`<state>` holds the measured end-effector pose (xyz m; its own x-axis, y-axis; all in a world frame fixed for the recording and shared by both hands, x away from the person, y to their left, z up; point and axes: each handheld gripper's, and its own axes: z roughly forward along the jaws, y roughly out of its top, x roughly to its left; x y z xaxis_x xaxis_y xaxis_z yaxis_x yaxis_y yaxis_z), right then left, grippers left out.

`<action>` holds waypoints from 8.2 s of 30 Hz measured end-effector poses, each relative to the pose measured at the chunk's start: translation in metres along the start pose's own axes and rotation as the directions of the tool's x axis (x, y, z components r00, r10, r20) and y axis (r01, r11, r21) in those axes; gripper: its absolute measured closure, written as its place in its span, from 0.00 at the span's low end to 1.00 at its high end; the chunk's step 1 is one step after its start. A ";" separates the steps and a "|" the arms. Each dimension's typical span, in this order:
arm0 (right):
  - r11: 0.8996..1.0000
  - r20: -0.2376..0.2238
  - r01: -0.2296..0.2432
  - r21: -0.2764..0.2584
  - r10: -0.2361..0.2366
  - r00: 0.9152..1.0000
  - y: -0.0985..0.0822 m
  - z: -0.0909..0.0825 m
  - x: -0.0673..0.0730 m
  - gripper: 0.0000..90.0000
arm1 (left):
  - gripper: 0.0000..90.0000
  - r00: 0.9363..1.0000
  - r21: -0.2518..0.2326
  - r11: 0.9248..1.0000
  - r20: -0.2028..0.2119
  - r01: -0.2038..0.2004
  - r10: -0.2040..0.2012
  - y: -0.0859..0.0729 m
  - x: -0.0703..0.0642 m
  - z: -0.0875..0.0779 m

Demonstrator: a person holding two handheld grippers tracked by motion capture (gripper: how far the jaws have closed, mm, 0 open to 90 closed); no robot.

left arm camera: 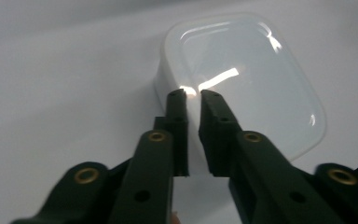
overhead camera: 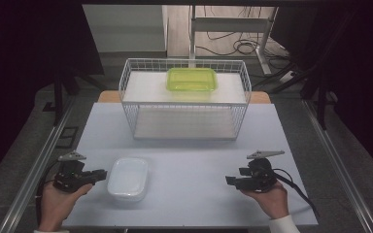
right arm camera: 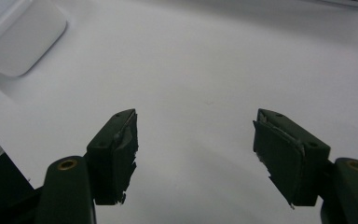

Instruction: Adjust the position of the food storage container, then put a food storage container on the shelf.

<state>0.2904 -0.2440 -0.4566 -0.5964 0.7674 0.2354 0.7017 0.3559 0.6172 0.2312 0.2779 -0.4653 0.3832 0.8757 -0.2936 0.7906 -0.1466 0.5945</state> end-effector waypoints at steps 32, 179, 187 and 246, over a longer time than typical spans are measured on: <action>0.999 0.023 -0.035 0.014 0.035 0.999 -0.006 0.000 -0.006 0.33 | 1.00 0.998 0.110 0.993 0.040 0.033 -0.038 -0.008 0.020 0.037; 0.973 -0.427 -0.226 -0.041 0.187 0.885 0.005 0.049 0.021 0.43 | 0.36 0.904 -0.028 0.991 0.415 0.132 -0.109 0.025 -0.069 0.078; 0.965 -0.457 -0.260 -0.014 0.225 0.860 0.005 0.061 0.023 0.47 | 0.36 0.897 -0.005 0.992 0.427 0.125 -0.111 0.025 -0.074 0.088; 0.970 -0.423 -0.241 0.010 0.222 0.878 0.015 0.070 0.041 0.78 | 0.77 0.866 0.052 0.982 0.464 0.181 -0.184 0.018 -0.077 0.103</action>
<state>0.3035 -0.1703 -0.4903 -0.5327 0.5275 0.6618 0.8286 0.1659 0.5347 0.2655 0.1604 -0.5090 0.4084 0.5721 -0.7113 0.8706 -0.0098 0.4919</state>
